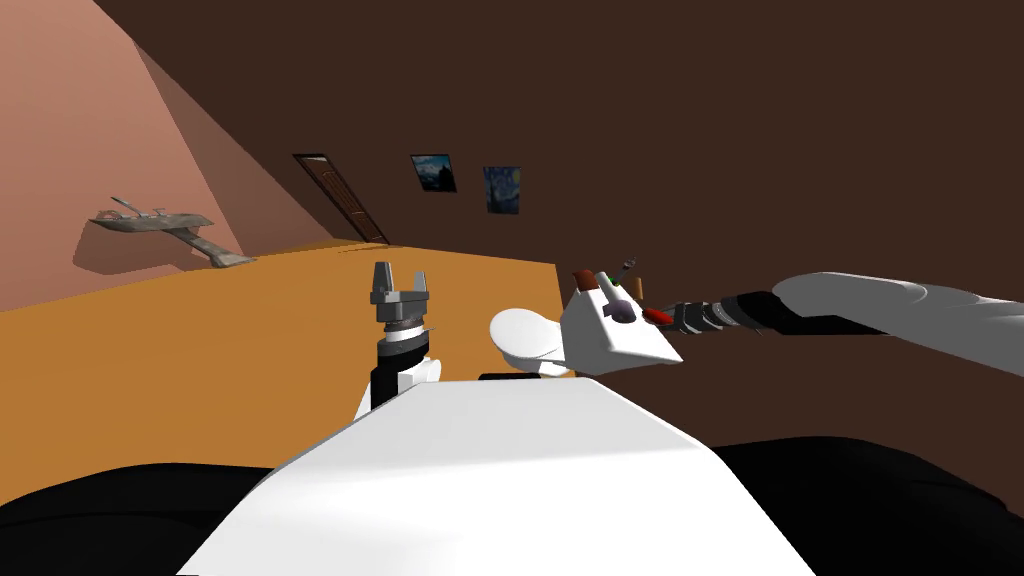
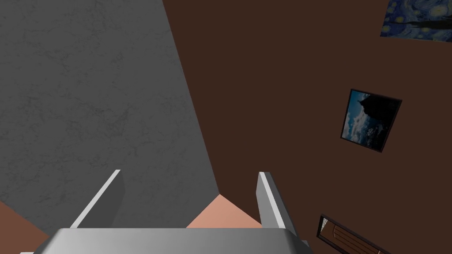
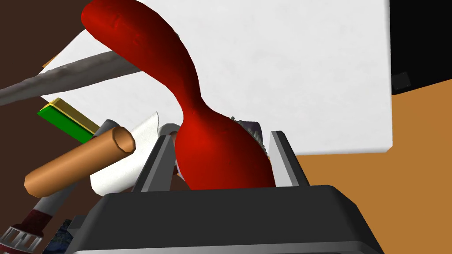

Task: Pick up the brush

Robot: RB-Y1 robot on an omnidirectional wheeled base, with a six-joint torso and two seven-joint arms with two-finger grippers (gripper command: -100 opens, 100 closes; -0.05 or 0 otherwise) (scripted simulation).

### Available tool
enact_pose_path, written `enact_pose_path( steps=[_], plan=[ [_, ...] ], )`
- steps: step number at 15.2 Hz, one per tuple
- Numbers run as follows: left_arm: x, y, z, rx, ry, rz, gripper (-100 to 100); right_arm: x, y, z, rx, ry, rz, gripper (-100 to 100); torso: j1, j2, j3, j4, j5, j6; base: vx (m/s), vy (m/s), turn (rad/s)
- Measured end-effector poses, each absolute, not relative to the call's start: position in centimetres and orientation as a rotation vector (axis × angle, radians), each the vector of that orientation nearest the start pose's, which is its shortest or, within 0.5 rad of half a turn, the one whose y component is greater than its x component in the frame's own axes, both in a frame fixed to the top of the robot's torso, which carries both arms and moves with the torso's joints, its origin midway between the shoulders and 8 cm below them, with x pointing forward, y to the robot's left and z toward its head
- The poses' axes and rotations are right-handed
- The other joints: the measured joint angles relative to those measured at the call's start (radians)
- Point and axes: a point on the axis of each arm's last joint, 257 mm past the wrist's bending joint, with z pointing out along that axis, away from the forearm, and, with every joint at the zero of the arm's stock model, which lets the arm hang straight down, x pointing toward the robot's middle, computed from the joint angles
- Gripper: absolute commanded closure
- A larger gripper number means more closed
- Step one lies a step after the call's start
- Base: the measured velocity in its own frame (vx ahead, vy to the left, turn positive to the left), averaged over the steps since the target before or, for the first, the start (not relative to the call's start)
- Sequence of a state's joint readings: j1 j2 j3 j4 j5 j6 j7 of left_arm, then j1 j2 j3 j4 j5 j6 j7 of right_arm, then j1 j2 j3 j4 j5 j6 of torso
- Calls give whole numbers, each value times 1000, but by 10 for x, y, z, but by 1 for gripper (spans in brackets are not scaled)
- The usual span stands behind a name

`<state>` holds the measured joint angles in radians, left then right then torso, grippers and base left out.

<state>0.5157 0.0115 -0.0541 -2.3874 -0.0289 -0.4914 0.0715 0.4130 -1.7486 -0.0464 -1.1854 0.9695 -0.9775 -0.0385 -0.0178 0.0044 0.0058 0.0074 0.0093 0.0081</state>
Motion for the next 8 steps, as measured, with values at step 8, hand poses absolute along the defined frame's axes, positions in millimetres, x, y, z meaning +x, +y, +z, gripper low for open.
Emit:
enact_pose_path(
  steps=[8],
  plan=[
    [324,255,64,-597,562,-1419,0,335,-611,-158,-1232,2448,-232,100,-5,1,0,0,-1,2,11,-52,-71]
  ],
)
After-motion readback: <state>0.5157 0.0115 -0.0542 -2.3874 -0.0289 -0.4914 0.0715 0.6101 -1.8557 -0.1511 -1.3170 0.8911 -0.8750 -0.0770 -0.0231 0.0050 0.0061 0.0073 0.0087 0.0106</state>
